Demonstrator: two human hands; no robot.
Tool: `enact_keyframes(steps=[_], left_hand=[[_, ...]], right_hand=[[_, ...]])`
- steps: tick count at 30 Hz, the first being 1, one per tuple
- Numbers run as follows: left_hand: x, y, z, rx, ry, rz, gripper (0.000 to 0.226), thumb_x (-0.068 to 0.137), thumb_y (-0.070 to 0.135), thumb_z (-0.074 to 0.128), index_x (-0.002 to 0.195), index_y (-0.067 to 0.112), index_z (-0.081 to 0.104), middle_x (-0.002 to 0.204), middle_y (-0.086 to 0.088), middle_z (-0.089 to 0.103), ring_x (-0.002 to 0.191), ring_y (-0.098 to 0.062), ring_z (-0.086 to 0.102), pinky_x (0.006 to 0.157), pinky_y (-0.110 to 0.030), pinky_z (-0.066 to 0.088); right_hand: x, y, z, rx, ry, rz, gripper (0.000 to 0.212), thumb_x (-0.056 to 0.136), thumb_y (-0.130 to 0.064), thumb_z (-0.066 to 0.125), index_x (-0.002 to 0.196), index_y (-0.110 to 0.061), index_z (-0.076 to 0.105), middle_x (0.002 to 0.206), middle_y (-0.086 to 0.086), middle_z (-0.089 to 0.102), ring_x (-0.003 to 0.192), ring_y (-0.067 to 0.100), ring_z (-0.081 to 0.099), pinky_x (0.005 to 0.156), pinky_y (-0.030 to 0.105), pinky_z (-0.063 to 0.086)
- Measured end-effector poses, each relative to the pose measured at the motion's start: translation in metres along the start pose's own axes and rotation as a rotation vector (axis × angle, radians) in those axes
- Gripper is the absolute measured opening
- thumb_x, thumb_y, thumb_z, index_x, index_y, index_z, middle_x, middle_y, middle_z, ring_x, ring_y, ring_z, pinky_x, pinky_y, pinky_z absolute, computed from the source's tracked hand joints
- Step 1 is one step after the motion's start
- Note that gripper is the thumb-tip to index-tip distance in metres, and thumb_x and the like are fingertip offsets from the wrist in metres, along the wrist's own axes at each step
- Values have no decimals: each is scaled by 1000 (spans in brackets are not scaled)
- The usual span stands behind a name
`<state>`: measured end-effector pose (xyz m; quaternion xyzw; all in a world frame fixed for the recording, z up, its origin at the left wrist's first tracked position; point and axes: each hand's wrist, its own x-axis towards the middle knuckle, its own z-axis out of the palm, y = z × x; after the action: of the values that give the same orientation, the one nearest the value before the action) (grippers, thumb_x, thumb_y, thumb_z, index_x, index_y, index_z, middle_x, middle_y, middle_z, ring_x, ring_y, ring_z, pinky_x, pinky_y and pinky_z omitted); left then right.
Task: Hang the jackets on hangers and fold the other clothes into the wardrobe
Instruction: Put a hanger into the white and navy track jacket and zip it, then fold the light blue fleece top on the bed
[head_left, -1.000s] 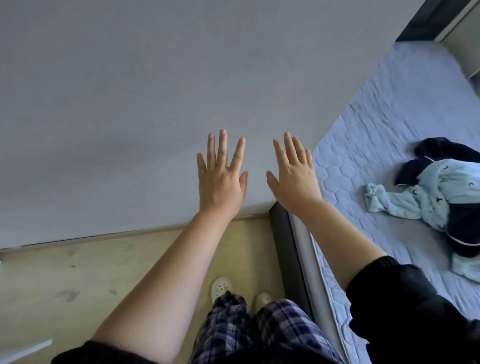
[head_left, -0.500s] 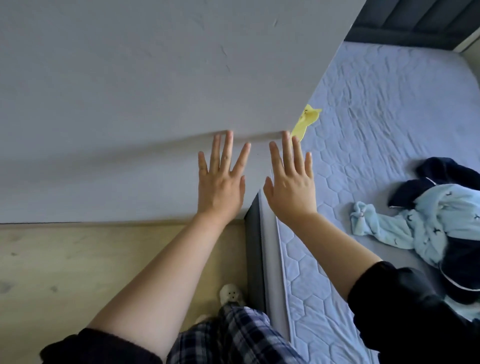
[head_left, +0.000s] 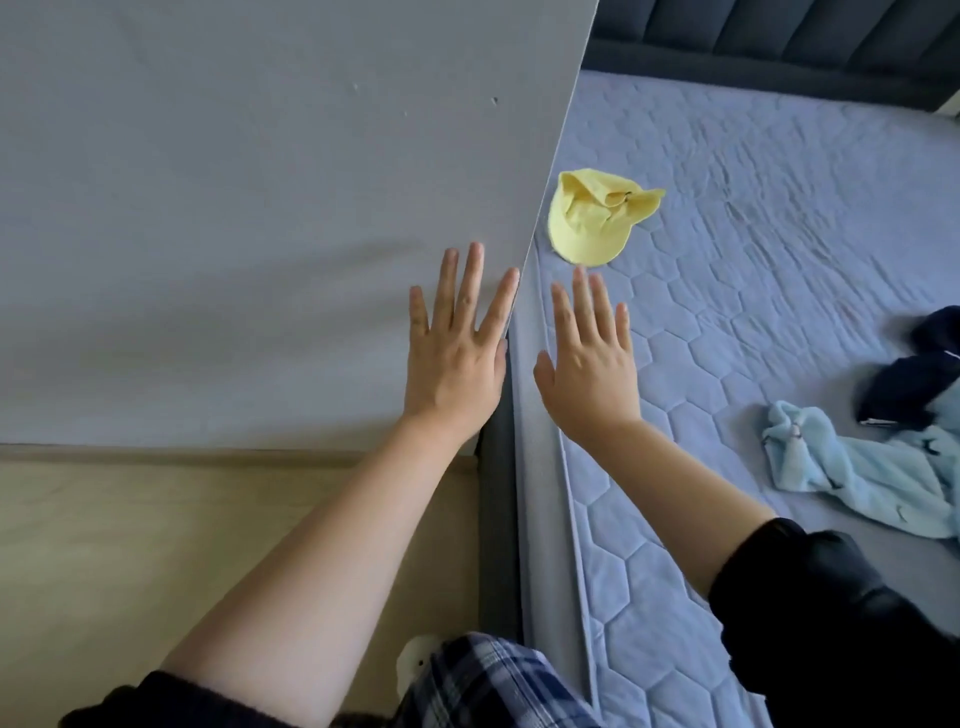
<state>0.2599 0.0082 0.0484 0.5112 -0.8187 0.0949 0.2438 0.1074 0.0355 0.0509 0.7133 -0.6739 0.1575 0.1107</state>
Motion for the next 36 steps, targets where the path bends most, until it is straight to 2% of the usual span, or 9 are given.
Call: enact_keyframes(steps=[5,8,15,23,27,30,33,35,36], left_hand=[[-44,50,49,38,-44,-33,81,87,22,62,151,19,13,158,-17,16,145,-38,16,109,-59,24],[-69,98,51,-43,-106,-101,76,91,23,54,153,20,10,160,-15,9,147,-35,9,112,-57,20],[-112,205,84,-118,-381,-264,70,100,28,39,153,23,-7,160,-9,-12,148,-28,-8,116,-50,7],[-155,265,138,-319,-653,-296,67,99,27,41,154,24,2,161,-6,-4,148,-25,-2,117,-50,10],[-172,251,152,-171,-753,-204,64,100,34,38,153,24,5,161,-6,-5,148,-24,-5,117,-46,6],[-173,252,155,-134,-774,-188,62,101,36,35,153,24,6,161,-4,-6,148,-23,-6,117,-45,6],[-176,249,158,-146,-800,-184,62,100,37,35,153,25,5,161,-4,-7,148,-22,-7,117,-44,4],[-176,246,158,-162,-813,-183,63,100,36,37,153,25,5,161,-3,-8,148,-21,-8,117,-43,3],[-176,245,159,-175,-812,-187,64,100,36,38,153,25,6,161,-2,-7,148,-20,-7,117,-43,3]], right_hand=[[-49,47,37,32,-92,36,65,92,-20,50,150,-6,23,159,16,14,147,31,9,118,49,9],[-87,74,34,80,-153,90,64,94,-22,47,151,-9,20,159,13,12,148,29,8,118,47,8],[-178,164,41,63,-280,198,63,95,-26,44,150,-8,18,160,12,5,148,26,3,118,44,6],[-214,275,56,19,-432,421,63,88,-28,53,144,-12,28,159,16,-3,146,30,4,117,47,12],[-207,315,61,83,-434,597,86,90,-30,58,153,-18,0,159,17,-9,147,31,2,117,48,11],[-200,334,64,147,-510,671,97,87,-26,62,153,-21,-9,158,17,-15,147,31,-4,116,43,16],[-189,340,66,361,-464,856,98,86,-22,63,153,-22,-9,157,23,2,145,36,12,114,43,23],[-183,342,71,500,-366,907,78,90,-18,57,153,-15,11,149,23,28,135,40,32,110,45,31],[-182,345,77,272,-506,755,62,93,-16,54,148,-12,26,145,18,37,131,37,38,107,41,34]])
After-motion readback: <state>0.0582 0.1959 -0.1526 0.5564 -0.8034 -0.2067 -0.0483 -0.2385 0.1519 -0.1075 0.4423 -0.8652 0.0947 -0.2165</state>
